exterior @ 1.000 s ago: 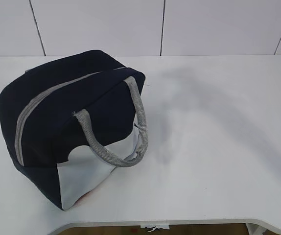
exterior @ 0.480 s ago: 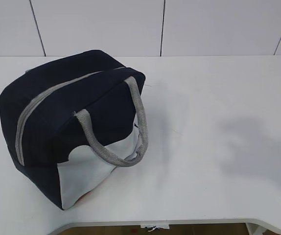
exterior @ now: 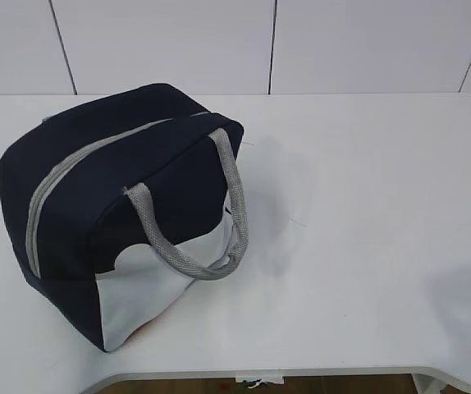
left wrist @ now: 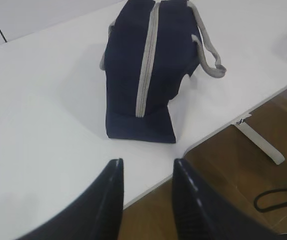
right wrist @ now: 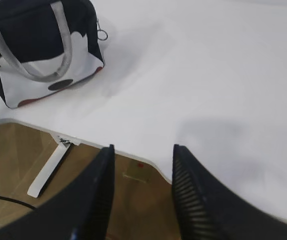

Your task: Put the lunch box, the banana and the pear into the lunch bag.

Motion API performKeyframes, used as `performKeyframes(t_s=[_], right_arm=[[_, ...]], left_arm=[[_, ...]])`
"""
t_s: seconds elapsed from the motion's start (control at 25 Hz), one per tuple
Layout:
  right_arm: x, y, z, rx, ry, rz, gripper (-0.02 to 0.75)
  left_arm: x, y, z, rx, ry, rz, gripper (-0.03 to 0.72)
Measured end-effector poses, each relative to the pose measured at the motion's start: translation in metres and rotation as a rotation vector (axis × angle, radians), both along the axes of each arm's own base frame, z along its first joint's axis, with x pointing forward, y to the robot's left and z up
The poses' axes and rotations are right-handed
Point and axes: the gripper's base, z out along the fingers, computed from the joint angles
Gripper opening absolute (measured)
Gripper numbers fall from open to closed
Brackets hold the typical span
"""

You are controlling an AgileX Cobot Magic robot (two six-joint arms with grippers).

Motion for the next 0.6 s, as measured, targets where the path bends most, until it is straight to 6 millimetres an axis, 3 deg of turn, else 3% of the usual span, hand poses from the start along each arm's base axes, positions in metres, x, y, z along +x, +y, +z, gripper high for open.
performKeyframes(t_s=[0.24, 0.32, 0.36, 0.4, 0.6], right_arm=[[0.010, 0.004, -0.045, -0.053, 0.019, 0.025, 0.310], [0.013, 0.006, -0.060, -0.060, 0.012, 0.030, 0.310], [0.014, 0.006, -0.063, -0.060, 0.005, 0.030, 0.310], [0.015, 0.007, -0.067, -0.059, 0.001, 0.030, 0.310], [0.016, 0.007, -0.075, -0.073, 0.006, 0.032, 0.310]], left_arm=[[-0.004, 0.002, -0.036, 0.036, 0.008, -0.019, 0.237], [-0.004, 0.002, -0.036, 0.036, 0.008, -0.019, 0.237], [-0.003, 0.001, -0.054, 0.051, 0.014, -0.028, 0.237], [0.000, 0.000, -0.059, 0.060, 0.034, -0.028, 0.237], [-0.005, 0.002, -0.062, 0.033, -0.030, -0.027, 0.237]])
